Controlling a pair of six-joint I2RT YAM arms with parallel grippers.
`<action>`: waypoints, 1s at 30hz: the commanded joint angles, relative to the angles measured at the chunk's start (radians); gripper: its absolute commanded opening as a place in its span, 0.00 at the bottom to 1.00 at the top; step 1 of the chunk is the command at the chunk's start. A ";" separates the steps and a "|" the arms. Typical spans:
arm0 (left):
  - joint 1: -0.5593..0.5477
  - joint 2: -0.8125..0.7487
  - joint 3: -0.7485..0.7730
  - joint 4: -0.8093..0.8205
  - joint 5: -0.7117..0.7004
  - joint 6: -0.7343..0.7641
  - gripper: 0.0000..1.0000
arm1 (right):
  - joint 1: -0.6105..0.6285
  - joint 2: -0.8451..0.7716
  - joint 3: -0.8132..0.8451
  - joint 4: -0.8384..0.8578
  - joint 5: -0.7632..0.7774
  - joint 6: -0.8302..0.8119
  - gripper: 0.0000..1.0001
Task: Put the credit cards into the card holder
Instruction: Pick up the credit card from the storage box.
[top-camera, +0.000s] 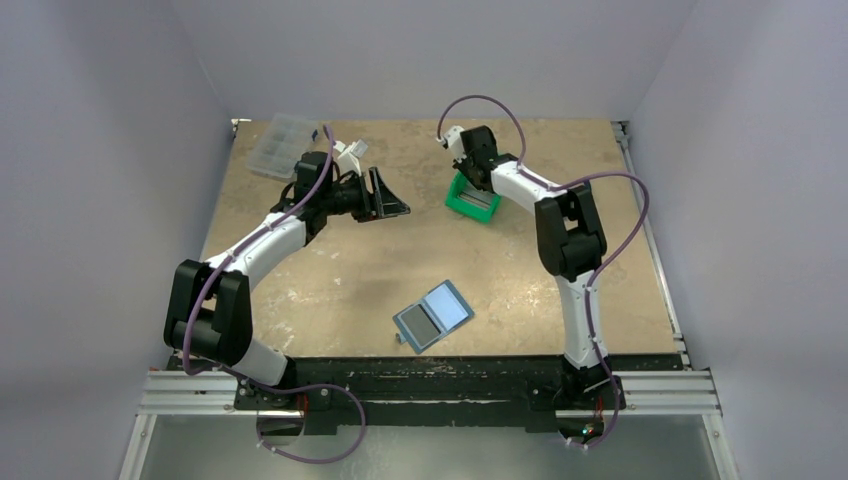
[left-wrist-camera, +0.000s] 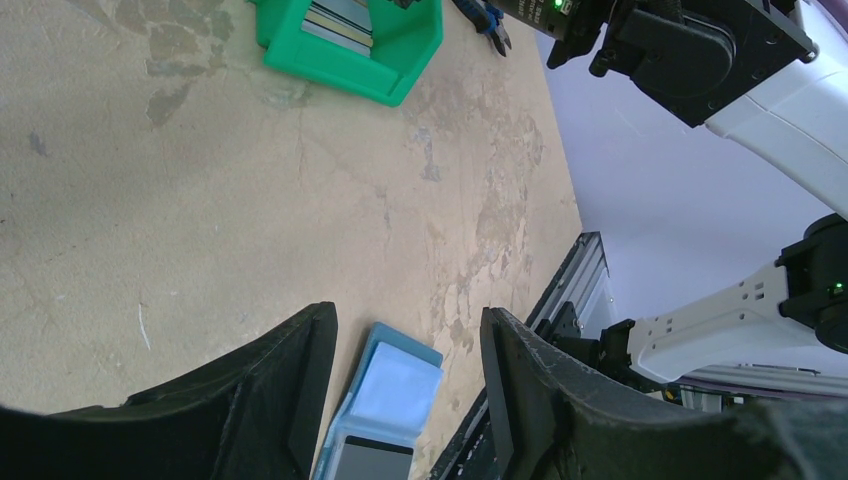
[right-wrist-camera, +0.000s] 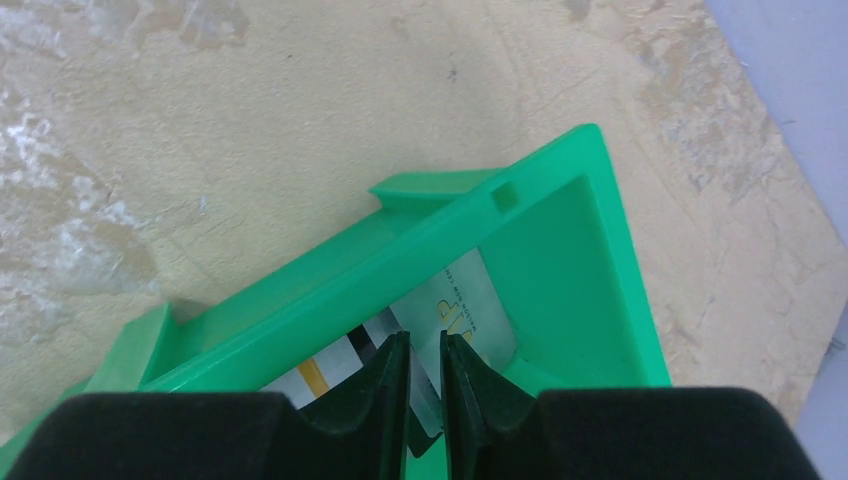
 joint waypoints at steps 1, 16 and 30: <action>-0.003 -0.021 0.020 0.018 0.005 0.021 0.58 | -0.020 -0.076 0.014 0.090 0.055 0.017 0.25; -0.003 -0.020 0.018 0.021 0.006 0.019 0.58 | -0.037 -0.082 -0.032 0.200 0.137 0.004 0.24; -0.003 -0.019 0.018 0.021 0.005 0.020 0.58 | -0.048 -0.022 -0.002 0.216 0.045 -0.068 0.29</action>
